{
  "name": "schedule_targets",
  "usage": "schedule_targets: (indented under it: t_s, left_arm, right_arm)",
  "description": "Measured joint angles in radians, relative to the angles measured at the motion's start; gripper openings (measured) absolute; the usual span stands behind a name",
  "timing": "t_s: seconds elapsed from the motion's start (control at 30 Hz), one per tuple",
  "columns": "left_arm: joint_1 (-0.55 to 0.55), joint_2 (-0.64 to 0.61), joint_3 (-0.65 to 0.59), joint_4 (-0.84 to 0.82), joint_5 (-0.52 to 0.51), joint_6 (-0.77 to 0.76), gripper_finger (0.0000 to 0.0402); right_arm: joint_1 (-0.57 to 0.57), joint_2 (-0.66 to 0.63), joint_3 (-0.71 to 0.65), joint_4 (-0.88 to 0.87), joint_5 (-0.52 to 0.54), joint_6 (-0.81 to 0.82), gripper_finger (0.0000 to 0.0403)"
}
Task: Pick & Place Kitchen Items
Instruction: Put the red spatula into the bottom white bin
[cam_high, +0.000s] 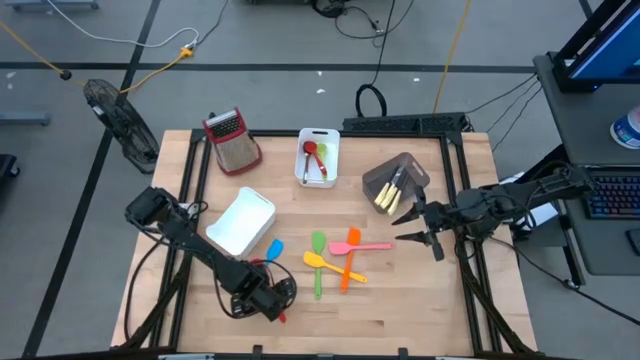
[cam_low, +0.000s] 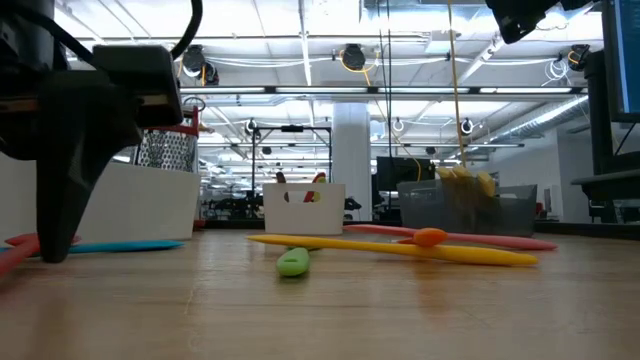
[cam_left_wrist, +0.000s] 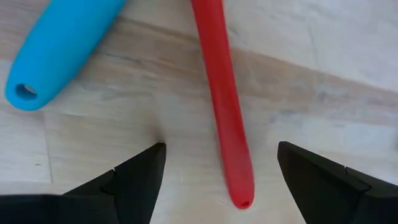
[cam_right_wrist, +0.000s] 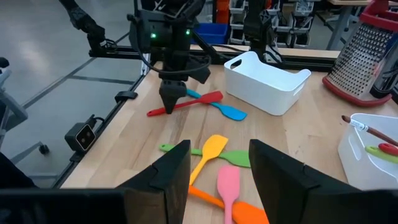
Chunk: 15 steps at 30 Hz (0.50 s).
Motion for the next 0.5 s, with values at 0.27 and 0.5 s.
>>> schedule_targets:
  t_s: [0.27,0.5]
  left_arm:
    - [0.018,0.005,0.000,0.008,0.038,0.057,0.0307]
    - [0.030,0.007,0.000,-0.020,0.048,0.053,0.0291]
  right_arm:
    - [0.000,0.000,0.000,-0.004,0.000,0.000,0.0155]
    - [0.000,0.000,0.000,-0.005,0.000,0.002,0.0155]
